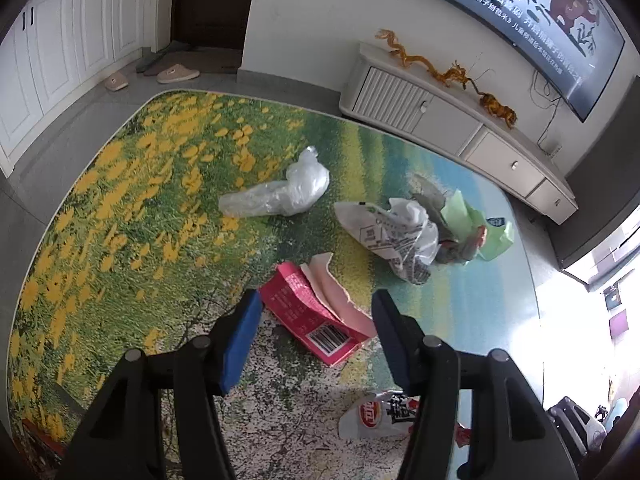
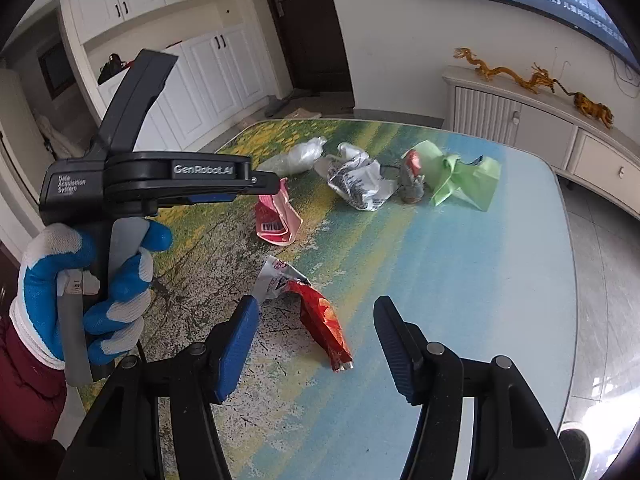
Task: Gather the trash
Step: 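Grasp the red carton with the left tool while the right tool grasps the red-white wrapper, then carry the red carton and red-white wrapper over the white bin with both tools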
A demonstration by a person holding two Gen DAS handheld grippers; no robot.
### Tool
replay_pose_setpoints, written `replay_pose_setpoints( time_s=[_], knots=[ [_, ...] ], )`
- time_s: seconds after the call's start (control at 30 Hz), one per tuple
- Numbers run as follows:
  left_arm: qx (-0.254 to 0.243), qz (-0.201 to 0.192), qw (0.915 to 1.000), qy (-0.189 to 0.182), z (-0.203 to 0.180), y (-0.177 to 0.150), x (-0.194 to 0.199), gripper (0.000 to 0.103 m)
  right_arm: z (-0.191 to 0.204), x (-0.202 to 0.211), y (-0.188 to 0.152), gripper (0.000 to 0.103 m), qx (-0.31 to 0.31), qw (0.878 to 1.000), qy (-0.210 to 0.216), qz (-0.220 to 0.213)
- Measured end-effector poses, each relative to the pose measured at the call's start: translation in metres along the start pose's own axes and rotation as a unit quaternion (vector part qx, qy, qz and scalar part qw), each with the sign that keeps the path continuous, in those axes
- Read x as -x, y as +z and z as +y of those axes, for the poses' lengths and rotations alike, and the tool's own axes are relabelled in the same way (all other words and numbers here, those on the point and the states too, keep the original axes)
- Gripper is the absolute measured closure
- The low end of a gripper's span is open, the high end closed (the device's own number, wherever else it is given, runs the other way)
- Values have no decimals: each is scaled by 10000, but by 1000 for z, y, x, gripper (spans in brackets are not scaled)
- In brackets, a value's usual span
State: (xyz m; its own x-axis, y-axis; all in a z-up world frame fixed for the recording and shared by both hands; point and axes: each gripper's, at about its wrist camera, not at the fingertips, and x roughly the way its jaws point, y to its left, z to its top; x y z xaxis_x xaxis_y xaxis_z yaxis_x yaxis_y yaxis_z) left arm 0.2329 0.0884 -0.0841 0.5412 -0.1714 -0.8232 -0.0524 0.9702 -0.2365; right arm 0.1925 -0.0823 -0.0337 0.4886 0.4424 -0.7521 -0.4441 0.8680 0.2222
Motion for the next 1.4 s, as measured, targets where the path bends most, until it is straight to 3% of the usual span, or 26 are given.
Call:
replay_pose_setpoints(
  time_s=[0.27,0.47,0.5,0.6,0.67,0.83,1.4],
  knots=[
    [-103,291,9989,363,-12,-4,-27,47,1,-40,3,47,397,9986,91,350],
    [-201,286,9984,436,-14,-8,-32,48,0,-49,-3,70,404,9981,176,421],
    [-213,273,9985,434,-14,-9,-31,51,0,-49,-5,78,395,9982,178,423],
    [-258,237,9987,381,-14,-12,-28,63,1,-44,-10,81,325,9985,216,382],
    [-255,221,9990,306,-14,-15,-26,70,3,-37,-14,93,303,9988,179,348],
    [-320,172,9992,151,-15,-24,-18,77,2,-18,-24,96,111,9997,26,235],
    [-294,-467,9974,-460,-9,-32,62,78,10,63,-23,97,-483,9957,-494,-612]
  ],
)
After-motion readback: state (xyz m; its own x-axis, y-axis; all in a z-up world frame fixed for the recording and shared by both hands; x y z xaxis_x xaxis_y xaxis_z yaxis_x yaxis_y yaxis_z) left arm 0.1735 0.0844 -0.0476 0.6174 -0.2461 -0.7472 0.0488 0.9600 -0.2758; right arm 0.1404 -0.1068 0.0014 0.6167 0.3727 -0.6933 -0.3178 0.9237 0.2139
